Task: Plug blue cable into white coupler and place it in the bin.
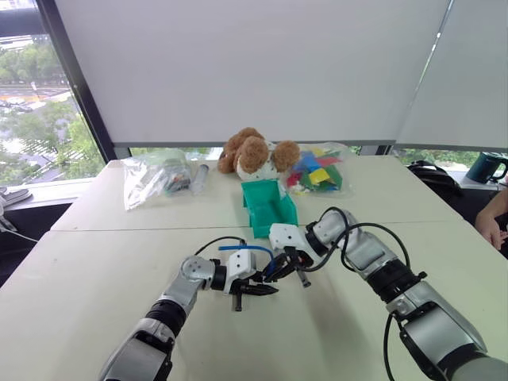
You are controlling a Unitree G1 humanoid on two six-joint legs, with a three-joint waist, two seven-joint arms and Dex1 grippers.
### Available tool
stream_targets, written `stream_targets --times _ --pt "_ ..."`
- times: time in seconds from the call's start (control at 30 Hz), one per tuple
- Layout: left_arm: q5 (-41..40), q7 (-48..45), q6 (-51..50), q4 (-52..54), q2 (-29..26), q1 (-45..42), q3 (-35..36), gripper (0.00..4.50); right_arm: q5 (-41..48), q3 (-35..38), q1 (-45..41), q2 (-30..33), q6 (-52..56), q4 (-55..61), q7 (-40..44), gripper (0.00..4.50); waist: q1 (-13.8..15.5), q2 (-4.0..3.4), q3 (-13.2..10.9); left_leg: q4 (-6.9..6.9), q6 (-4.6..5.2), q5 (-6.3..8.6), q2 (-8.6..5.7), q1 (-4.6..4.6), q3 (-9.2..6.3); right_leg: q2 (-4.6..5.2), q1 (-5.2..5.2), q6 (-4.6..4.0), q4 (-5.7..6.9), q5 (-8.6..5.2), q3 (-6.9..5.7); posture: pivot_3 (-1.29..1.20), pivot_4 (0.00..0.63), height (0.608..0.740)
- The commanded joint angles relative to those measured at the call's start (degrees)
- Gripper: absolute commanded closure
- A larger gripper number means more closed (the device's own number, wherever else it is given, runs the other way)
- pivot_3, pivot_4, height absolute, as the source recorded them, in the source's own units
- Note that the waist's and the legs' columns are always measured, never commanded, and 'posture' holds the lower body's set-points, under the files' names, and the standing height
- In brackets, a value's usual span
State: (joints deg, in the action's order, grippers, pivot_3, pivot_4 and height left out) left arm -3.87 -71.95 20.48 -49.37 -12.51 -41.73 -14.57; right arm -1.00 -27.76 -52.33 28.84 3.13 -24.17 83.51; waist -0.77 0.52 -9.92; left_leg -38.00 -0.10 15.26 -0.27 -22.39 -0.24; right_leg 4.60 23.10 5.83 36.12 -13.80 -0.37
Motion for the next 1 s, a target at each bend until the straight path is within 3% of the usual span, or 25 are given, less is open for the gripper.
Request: stream_targets --times 0.03,0.37,0.53,0.8,0.83,1.0 --pt "0.85 0.19 -0.2 0.79 -0.12 0.67 -0.13 4.09 -3.78 -4.24 2.48 -1.68 0.2 -4.08 1.19 4.5 -0.04 0.02 0.2 0.01 0.0 0.0 0.01 0.01 -0.01 -0.02 0.0 0.0 0.01 0.0 0.0 0.0 0.15 0.74" --pt "0.64 0.57 -1.37 3.11 -0.95 2.3 0.05 4.09 -9.77 -8.77 5.34 -4.38 -0.39 -9.39 2.04 4.5 -0.35 0.05 1.56 0.16 0.02 0.03 0.08 0.25 0.0 -0.06 -0.11 -0.07 0.0 -0.04 0.01 0.0 0.15 0.74" --pt "0.52 0.19 -3.0 5.32 -1.72 3.65 -0.22 4.09 -11.29 -8.87 5.82 -5.79 -0.48 -10.61 1.96 4.5 -0.47 0.47 2.05 0.88 0.02 0.04 0.1 1.15 0.06 -0.04 -0.65 -0.55 -0.1 -0.37 0.03 0.0 0.15 0.74" --pt "-0.28 -0.88 -8.06 10.5 -4.91 6.47 0.46 0.24 -11.84 -7.83 4.61 -6.52 -0.36 -12.32 1.93 4.5 -0.36 0.09 2.45 1.0 0.02 0.04 0.22 1.22 -0.05 -0.11 -0.61 -0.75 0.0 -0.48 -0.01 0.0 0.15 0.74" --pt "-0.58 -0.76 -8.61 11.48 -5.58 7.0 0.84 0.08 -12.25 -8.13 4.73 -6.67 -0.68 -12.68 1.75 4.5 -0.33 0.1 2.5 1.0 0.02 0.04 0.22 1.22 -0.06 -0.1 -0.61 -0.76 0.0 -0.49 -0.02 0.0 0.15 0.74" --pt "-3.12 0.92 -12.32 16.64 -8.54 9.22 3.9 0.08 -14.17 -9.04 5.36 -7.08 -2.63 -14.61 0.51 4.5 -0.39 -0.01 2.82 1.05 0.03 0.05 0.22 1.26 -0.09 0.04 -0.64 -0.8 -0.03 -0.51 -0.01 0.0 0.15 0.74"
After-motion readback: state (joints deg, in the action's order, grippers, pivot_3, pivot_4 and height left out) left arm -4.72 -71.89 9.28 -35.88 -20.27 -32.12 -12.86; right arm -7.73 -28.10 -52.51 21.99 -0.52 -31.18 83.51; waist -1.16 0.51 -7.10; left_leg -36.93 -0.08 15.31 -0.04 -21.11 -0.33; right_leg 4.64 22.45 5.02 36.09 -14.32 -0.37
